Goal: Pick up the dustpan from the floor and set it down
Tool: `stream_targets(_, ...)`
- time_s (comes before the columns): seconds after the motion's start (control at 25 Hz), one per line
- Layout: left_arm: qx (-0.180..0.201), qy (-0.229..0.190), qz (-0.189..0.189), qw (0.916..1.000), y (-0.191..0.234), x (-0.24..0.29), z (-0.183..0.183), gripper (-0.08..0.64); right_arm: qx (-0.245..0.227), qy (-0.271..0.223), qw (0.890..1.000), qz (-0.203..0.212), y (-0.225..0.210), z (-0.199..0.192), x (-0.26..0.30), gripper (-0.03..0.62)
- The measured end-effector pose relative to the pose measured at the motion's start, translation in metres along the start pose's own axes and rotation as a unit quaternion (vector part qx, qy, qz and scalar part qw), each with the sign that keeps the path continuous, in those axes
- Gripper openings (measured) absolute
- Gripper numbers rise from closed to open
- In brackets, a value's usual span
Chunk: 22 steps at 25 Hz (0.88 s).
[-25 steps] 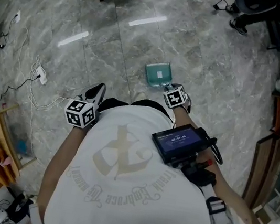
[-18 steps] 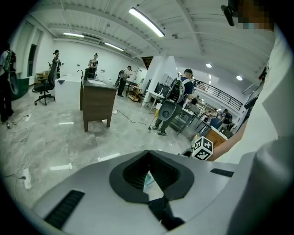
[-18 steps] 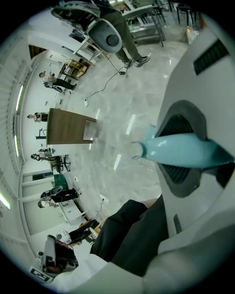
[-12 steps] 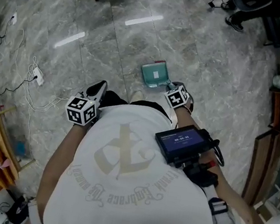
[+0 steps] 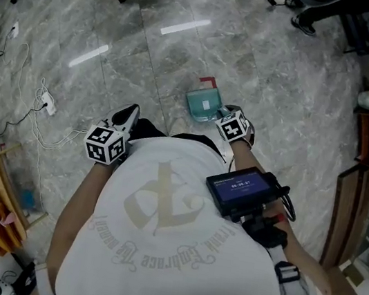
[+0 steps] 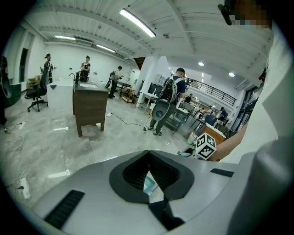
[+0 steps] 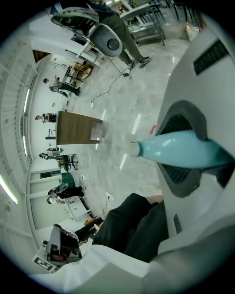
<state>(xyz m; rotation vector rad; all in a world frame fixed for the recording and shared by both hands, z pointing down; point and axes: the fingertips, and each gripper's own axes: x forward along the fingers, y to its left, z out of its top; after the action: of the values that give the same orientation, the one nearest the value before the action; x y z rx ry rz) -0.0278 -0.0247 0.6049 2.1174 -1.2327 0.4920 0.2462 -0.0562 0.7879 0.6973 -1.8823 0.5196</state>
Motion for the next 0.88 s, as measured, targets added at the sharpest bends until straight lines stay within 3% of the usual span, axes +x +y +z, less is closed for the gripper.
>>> stream_targets(0.48, 0.010, 0.011, -0.019, 0.9997, 0.006, 0.006, 0.002, 0.012, 0.003, -0.030, 0.999, -0.015, 0.007, 0.023, -0.016, 0.103)
stream_targets(0.88, -0.007, -0.005, -0.019, 0.9998, 0.014, 0.009, 0.007, 0.012, -0.042, -0.061, 0.997, -0.003, 0.014, 0.069, -0.041, 0.104)
